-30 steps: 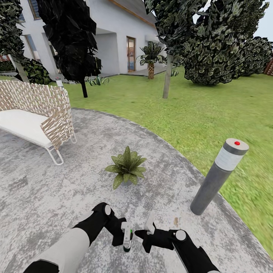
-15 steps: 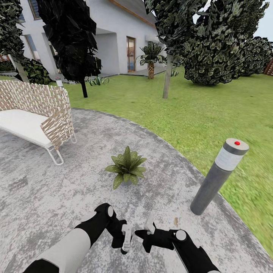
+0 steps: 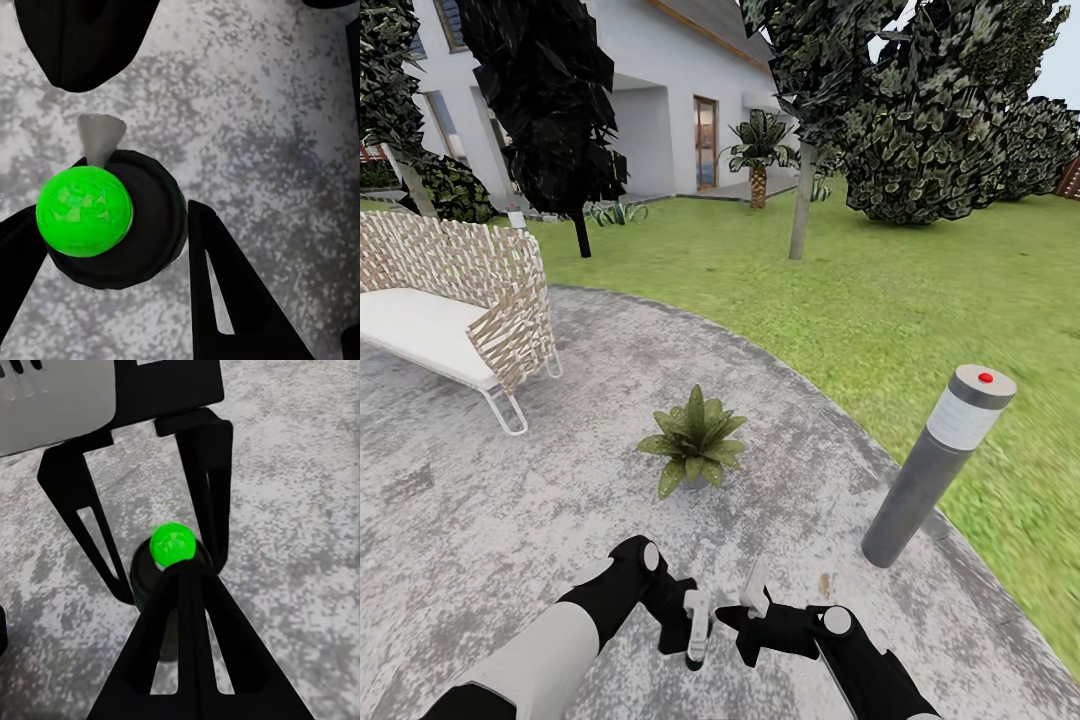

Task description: Pick up the pesticide atomizer in the garden and spray insectifuge to fully cover both potted plants in the garden.

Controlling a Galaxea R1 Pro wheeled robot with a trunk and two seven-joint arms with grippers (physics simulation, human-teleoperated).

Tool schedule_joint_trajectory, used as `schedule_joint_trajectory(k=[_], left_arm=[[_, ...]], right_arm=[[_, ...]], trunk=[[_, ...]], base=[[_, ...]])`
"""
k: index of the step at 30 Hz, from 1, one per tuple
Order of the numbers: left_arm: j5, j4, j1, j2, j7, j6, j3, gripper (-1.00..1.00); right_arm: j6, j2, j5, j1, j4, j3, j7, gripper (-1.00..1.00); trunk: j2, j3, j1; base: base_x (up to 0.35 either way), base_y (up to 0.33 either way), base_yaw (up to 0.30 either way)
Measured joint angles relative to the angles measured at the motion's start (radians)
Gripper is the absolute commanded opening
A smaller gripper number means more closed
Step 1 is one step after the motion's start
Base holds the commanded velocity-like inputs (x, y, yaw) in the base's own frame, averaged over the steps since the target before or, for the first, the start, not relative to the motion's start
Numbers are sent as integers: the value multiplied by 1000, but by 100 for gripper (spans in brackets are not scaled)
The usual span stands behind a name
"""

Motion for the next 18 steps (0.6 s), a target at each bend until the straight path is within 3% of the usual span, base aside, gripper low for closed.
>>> schedule_joint_trajectory(k=[8, 18], left_arm=[[23, 0, 0, -2, 0, 0, 0, -100], [25, 0, 0, -9, 0, -1, 0, -100]], right_arm=[[0, 0, 0, 0, 0, 0, 0, -100], [0, 0, 0, 0, 0, 0, 0, -100]], trunk=[[0, 0, 0], [0, 0, 0]], base=[[0, 0, 0], [0, 0, 0]])
